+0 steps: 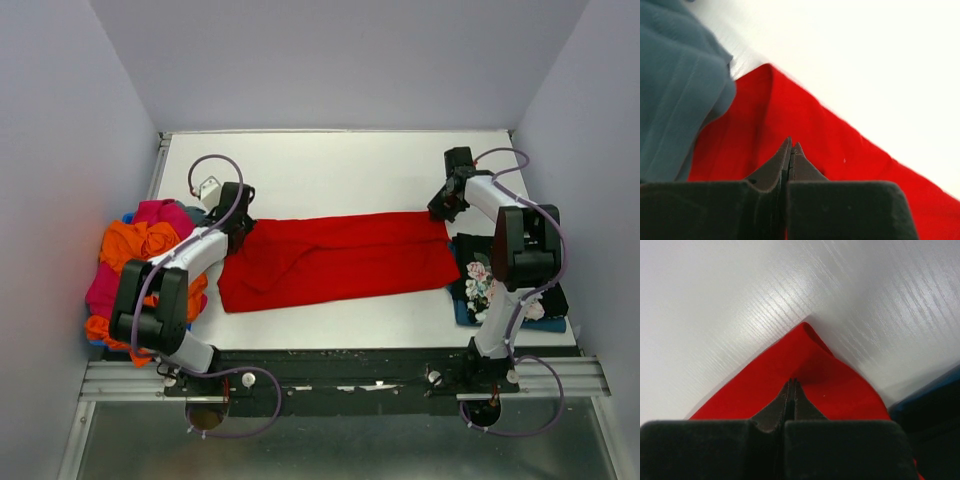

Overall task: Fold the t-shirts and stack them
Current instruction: Fold the other side of the tshirt into a rectangle

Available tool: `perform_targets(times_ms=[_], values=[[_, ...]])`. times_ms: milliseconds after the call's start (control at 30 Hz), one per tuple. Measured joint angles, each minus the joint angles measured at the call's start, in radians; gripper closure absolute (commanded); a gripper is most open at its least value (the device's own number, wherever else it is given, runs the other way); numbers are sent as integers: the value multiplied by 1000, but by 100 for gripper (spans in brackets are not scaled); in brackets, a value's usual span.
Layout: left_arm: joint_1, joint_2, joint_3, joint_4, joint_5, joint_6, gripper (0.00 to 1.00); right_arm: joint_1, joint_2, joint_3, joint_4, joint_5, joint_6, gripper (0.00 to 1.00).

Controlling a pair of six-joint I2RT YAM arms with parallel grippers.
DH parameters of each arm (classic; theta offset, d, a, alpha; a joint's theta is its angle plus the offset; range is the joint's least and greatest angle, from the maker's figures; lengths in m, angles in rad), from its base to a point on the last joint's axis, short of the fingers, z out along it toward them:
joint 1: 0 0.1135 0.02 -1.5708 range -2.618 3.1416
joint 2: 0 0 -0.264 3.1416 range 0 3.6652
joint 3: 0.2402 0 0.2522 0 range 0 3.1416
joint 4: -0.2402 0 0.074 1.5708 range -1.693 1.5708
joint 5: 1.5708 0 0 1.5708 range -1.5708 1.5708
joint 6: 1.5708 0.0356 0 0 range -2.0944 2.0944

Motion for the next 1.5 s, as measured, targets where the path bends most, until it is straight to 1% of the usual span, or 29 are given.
perform_targets(times_ms=[133, 300, 400, 733, 1033, 1200, 1433, 1467, 1500], values=[[9, 114, 76, -6, 4, -3, 100, 0, 15, 33, -20, 8, 18, 99], [24, 241, 155, -41, 32, -21, 100, -1, 79, 108, -64, 14, 42, 99], [31, 328, 246, -80, 43, -24, 100, -5, 106, 137, -88, 19, 52, 99], [40, 442, 420, -164, 47, -19, 100, -38, 172, 272, -184, 40, 76, 99], [40, 592, 650, -241, 47, 11, 100, -90, 257, 378, -234, 32, 65, 99], [43, 640, 730, -267, 50, 19, 100, -103, 328, 490, -255, 22, 41, 99], [54, 705, 827, -273, 89, 18, 100, -129, 471, 739, -312, -7, 2, 99], [54, 714, 841, -270, 94, 17, 100, -134, 486, 768, -317, -15, -5, 98], [54, 723, 852, -267, 100, 15, 100, -140, 499, 793, -320, -23, -12, 93]])
